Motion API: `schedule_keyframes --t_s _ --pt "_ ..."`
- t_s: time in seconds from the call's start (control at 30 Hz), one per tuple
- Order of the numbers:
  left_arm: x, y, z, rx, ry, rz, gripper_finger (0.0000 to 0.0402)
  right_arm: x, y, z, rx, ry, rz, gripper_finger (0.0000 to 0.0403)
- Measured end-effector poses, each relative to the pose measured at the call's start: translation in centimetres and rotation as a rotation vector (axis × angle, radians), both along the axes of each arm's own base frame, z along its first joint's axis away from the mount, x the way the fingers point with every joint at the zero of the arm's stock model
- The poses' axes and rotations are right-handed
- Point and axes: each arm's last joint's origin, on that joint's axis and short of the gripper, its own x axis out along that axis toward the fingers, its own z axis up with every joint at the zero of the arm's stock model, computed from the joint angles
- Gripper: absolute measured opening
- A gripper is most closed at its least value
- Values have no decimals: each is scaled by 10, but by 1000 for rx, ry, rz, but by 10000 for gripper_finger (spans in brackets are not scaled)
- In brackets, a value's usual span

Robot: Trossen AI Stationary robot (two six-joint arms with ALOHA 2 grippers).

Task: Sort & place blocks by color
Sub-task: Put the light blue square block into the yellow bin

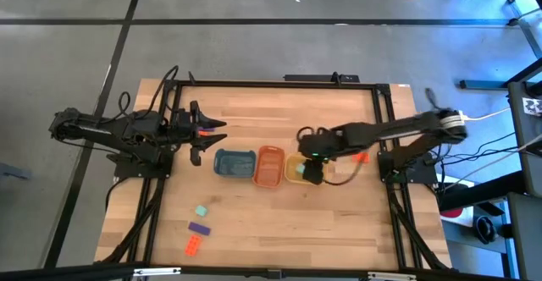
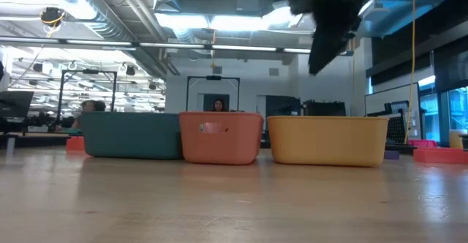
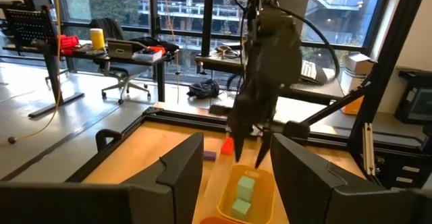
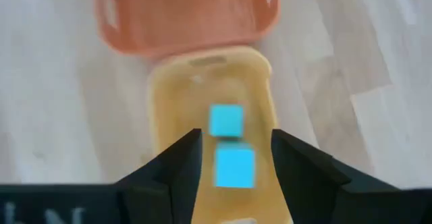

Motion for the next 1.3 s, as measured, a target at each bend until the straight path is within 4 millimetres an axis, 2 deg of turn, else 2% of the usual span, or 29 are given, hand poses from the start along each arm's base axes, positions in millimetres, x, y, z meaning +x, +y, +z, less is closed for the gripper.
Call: schedule_keyframes --t_s 0.23,0.4,0.5,0.63,1.3 --pt "0 0 0 -1 0 -1 165 -38 12 10 108 -532 -117 180" --pt "0 0 0 -2 0 -1 165 -46 11 27 127 -1003 -80 180" --pt "0 0 0 -2 -1 -1 165 -48 11 37 43 -1183 -12 180" --pt "0 0 0 -2 0 -1 165 -48 10 42 -84 -1217 57 180" --pt "0 0 0 -4 -1 -1 165 -48 11 41 -91 -1197 65 177"
